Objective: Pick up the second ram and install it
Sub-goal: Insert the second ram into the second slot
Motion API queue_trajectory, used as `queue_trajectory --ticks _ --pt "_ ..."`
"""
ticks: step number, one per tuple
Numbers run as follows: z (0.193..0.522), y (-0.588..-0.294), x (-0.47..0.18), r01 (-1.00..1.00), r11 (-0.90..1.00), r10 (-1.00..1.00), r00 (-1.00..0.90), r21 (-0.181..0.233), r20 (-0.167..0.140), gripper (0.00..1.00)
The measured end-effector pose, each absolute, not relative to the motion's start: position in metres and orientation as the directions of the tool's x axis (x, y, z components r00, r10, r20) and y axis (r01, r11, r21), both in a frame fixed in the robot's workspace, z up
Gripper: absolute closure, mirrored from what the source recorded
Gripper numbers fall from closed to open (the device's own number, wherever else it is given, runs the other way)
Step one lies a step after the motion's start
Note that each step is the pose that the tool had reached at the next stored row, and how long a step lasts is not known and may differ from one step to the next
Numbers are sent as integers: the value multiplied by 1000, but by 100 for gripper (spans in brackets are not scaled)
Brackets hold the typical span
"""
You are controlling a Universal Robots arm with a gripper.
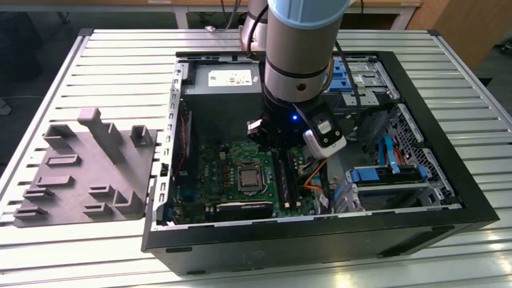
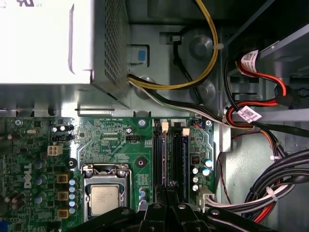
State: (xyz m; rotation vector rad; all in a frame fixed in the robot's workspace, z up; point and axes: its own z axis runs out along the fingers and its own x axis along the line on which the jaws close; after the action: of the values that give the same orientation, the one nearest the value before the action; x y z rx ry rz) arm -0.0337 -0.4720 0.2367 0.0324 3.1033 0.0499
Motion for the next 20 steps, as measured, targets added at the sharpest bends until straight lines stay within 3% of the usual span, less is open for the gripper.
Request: queue_trajectory --ticks 20 --pt "232 -471 -32 20 999 21 -999 33 -37 88"
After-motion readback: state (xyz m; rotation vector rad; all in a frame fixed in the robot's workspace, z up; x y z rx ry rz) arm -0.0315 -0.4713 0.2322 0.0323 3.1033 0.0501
